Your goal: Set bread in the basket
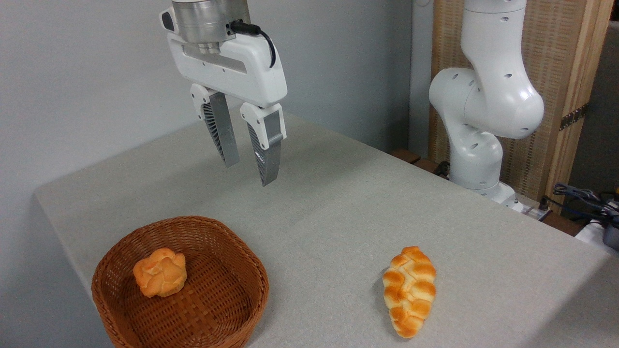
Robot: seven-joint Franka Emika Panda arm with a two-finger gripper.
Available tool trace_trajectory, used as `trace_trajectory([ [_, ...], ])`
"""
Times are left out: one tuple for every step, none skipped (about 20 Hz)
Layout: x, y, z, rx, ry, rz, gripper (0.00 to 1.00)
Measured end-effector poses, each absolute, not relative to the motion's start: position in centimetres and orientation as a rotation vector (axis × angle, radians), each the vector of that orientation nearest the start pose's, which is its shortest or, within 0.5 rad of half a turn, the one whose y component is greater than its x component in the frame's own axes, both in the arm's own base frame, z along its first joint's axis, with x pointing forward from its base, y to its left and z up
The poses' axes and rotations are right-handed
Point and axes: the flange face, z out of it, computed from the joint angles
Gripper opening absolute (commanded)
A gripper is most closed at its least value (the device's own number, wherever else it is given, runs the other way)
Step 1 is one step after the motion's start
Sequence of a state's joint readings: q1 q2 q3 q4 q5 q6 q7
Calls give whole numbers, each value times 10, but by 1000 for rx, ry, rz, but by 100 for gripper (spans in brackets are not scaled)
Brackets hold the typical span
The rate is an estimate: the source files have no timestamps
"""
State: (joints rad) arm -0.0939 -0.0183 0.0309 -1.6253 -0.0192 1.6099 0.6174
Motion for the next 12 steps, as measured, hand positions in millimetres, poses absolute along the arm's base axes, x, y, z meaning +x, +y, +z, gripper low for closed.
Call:
trace_trajectory([
  [551, -32, 612, -2983, 1041, -13, 100],
  [551, -27, 613, -2987, 1029, -14, 100],
  [551, -22, 613, -2992, 1015, -15, 100],
  [551, -16, 613, -2997, 999, -17, 100],
  [551, -11, 614, -3001, 984, -20, 100],
  [550, -6, 616, -3004, 973, -25, 100],
  [549, -3, 618, -3006, 964, -29, 100],
  [548, -2, 619, -3006, 960, -32, 100],
  [547, -1, 620, -3007, 959, -32, 100],
  [546, -1, 620, -3007, 960, -31, 100],
  [545, -1, 621, -3008, 960, -28, 100],
  [542, 0, 621, -3009, 957, -27, 100],
])
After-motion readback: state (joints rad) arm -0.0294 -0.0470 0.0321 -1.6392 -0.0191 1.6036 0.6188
